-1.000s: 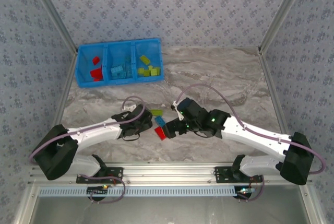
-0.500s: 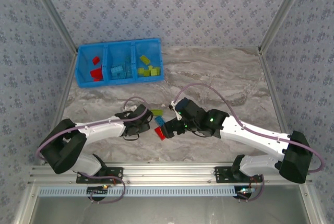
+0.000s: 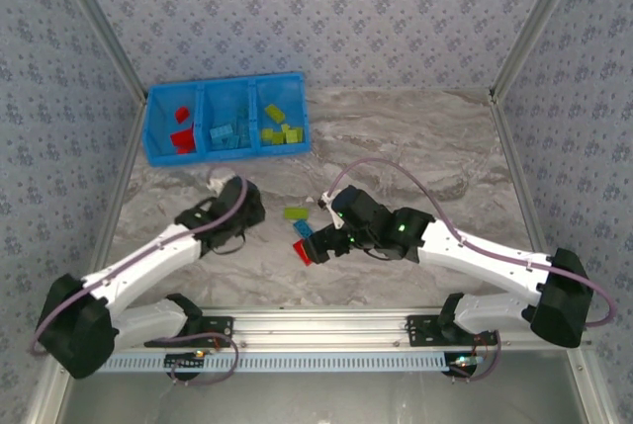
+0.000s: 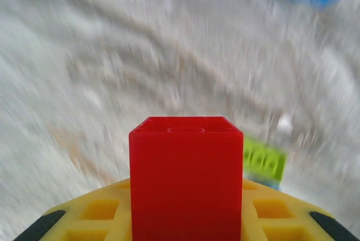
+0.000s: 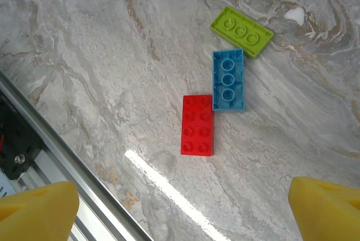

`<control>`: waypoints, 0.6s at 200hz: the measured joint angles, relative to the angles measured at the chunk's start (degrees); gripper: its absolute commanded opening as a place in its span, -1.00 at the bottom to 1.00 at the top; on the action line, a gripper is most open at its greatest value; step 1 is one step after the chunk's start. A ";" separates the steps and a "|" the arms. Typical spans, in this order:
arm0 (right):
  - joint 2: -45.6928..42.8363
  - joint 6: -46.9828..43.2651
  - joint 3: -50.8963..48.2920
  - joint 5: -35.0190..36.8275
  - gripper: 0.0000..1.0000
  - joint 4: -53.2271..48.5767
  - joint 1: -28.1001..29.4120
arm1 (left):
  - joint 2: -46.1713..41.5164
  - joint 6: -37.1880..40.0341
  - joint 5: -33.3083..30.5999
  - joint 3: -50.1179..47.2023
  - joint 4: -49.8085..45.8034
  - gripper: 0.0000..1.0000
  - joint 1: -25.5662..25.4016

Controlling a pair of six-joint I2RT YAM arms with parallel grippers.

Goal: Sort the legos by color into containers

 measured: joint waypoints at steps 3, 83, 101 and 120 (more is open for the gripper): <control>-0.13 0.00 0.00 0.15 0.97 0.04 0.00 | -0.24 0.66 -0.07 0.81 0.00 -0.40 1.46; -3.26 0.28 -0.02 3.17 0.97 -0.20 0.00 | 30.86 9.53 10.91 33.79 3.37 -0.40 38.05; -5.27 0.59 -0.33 3.96 0.97 -0.52 -0.02 | 41.59 9.51 16.20 43.30 2.69 -0.21 41.68; -7.43 1.18 -0.59 4.87 0.97 -1.20 0.00 | 48.87 9.88 19.43 50.40 0.55 0.09 43.71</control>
